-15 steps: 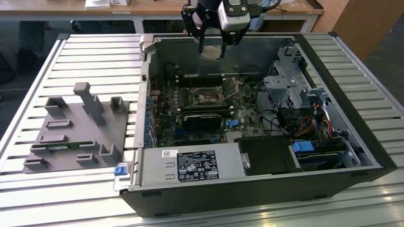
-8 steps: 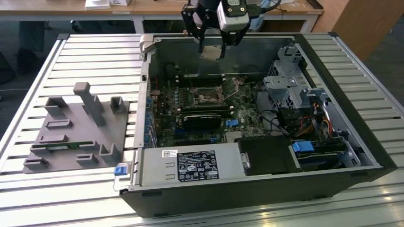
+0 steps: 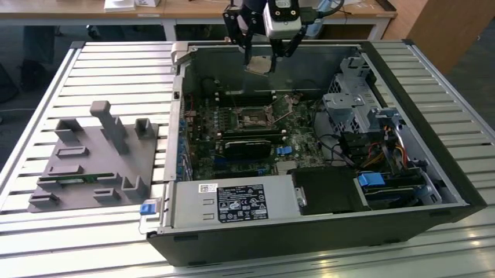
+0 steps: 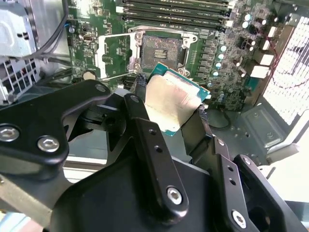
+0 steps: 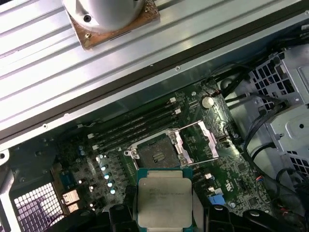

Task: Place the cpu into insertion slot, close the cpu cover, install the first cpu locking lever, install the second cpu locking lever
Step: 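Place the cpu into insertion slot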

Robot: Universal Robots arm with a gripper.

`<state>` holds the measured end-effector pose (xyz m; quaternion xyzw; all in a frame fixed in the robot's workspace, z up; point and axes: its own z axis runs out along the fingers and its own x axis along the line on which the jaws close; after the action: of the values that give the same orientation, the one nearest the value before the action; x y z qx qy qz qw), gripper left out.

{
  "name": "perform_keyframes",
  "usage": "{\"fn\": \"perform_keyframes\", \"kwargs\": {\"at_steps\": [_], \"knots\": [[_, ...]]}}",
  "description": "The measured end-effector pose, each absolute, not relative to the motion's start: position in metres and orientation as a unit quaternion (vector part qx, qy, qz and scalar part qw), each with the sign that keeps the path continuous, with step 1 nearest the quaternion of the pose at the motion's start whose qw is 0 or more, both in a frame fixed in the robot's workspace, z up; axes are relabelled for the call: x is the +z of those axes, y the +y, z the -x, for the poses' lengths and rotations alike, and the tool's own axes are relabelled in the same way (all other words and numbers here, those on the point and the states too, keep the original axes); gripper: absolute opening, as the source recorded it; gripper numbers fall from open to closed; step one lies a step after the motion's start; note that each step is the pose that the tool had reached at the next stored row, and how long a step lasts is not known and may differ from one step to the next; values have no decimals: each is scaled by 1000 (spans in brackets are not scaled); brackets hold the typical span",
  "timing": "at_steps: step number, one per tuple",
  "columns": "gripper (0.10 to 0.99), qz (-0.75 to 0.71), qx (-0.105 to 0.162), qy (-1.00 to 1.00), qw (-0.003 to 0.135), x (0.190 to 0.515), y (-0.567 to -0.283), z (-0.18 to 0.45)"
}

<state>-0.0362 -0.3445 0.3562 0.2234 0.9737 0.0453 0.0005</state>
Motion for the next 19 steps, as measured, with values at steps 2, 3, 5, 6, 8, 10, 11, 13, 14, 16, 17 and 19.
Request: {"fn": "perform_keyframes", "kwargs": {"at_steps": [2,3,5,6,8,10,11,13,14,16,17,19], "knots": [[541,-237,45,970,1,356,-345,36],[541,-243,45,969,1,356,-345,36],[541,-254,45,966,2,355,-345,36],[541,-258,45,965,2,355,-345,36],[541,-265,45,963,2,355,-345,36],[541,-272,45,961,3,355,-345,36],[541,-275,45,960,3,355,-345,36],[541,-282,45,958,3,354,-345,36],[541,-285,45,958,3,354,-345,36],[541,-290,45,956,4,354,-345,36],[541,-293,45,955,4,354,-345,36],[541,-298,45,953,4,354,-345,36]]}}
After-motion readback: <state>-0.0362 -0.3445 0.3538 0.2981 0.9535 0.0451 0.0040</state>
